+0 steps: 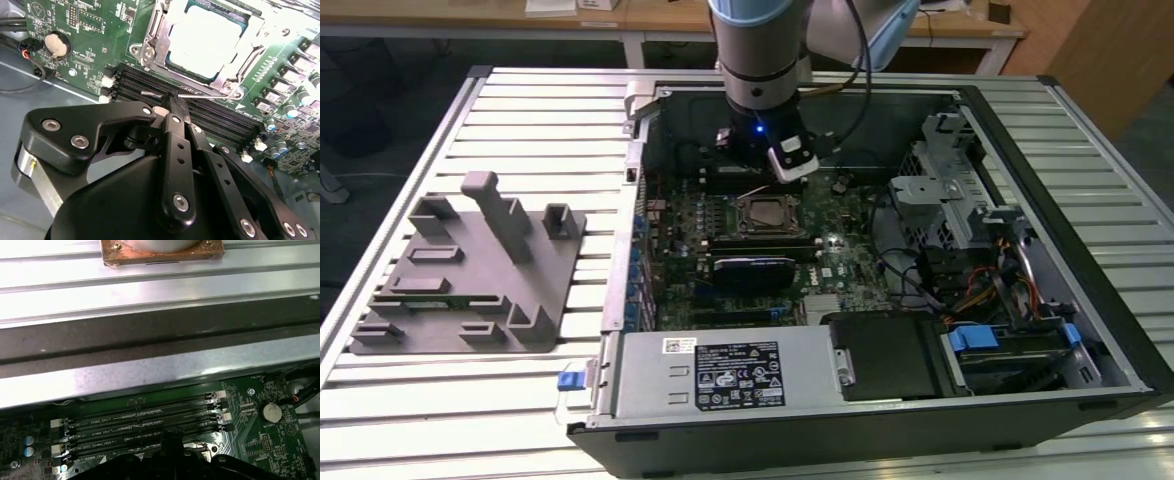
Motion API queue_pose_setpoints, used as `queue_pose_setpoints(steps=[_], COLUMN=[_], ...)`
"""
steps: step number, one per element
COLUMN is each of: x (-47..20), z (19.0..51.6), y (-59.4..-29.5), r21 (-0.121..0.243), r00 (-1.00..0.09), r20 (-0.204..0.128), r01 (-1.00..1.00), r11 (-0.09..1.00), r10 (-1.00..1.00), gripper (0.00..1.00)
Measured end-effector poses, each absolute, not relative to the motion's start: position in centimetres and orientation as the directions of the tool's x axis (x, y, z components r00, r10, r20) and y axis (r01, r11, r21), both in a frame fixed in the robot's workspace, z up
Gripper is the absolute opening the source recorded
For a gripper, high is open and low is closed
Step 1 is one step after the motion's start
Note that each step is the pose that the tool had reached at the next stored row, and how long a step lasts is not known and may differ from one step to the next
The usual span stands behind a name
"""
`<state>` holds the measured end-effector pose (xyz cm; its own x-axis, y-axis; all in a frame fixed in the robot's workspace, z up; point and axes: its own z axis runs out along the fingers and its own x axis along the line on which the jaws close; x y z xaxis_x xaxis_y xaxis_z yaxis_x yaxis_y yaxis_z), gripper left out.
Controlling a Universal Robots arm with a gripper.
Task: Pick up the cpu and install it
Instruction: 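Install the first cpu locking lever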
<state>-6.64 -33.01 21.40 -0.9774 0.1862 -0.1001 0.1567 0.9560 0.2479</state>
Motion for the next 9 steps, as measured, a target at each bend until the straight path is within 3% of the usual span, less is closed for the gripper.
queue_pose_setpoints(steps=[9], x=[-6.63], z=[20.51], y=[-33.01], r21=[0.252], r00=[-0.976], r20=[-0.125], r01=[0.142], r11=[0.957], r10=[0.178], gripper=[0.11])
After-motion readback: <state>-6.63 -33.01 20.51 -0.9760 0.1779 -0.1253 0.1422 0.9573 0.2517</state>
